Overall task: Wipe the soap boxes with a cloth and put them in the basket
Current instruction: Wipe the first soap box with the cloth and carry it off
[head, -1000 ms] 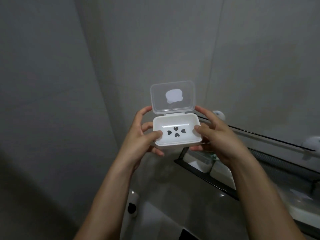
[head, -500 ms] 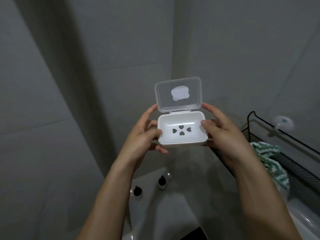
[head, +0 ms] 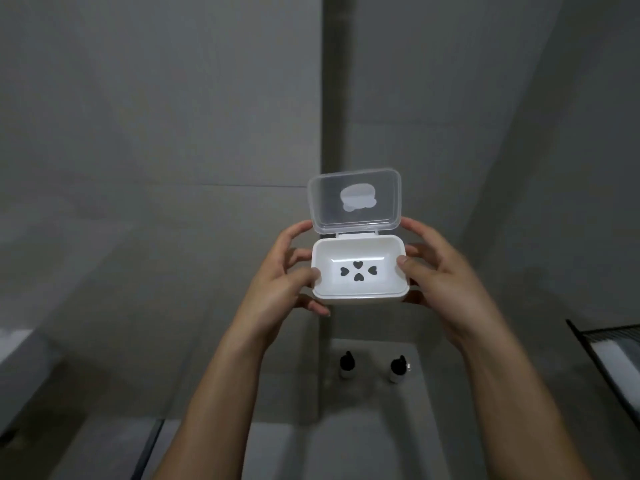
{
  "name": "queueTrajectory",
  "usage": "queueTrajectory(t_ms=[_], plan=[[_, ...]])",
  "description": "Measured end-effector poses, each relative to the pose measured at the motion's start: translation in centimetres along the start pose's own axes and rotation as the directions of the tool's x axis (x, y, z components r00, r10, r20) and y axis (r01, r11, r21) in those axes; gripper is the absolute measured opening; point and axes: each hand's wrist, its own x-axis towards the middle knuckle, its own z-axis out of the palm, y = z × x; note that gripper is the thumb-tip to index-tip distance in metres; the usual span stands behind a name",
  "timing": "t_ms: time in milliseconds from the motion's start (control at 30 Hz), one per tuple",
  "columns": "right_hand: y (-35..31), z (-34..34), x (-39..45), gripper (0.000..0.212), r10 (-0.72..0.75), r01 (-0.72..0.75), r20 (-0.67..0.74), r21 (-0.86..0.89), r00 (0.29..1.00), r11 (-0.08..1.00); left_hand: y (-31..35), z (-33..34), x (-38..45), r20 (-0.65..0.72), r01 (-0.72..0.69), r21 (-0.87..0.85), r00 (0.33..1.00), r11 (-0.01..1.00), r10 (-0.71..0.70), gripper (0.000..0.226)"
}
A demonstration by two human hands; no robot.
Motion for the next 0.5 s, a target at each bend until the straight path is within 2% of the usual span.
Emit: queueTrajectory(t_ms=[267, 500], plan=[[-0.8, 12.2, 0.9, 0.05, -0.012, -0.001, 0.26, 0.053, 0.966, 0.999, 1.9, -11.2, -6.1, -0.251, -0.015, 0.061, 0.967, 0.998, 0.03, 0.069], [-0.8, 24.0, 0.1, 0.049, -0.007, -0.032, 0.468, 0.077, 0.884, 0.997, 3.2, -20.9, -12.4, -0.476, 0.004, 0.094, 0.879, 0.996, 0.042, 0.068]])
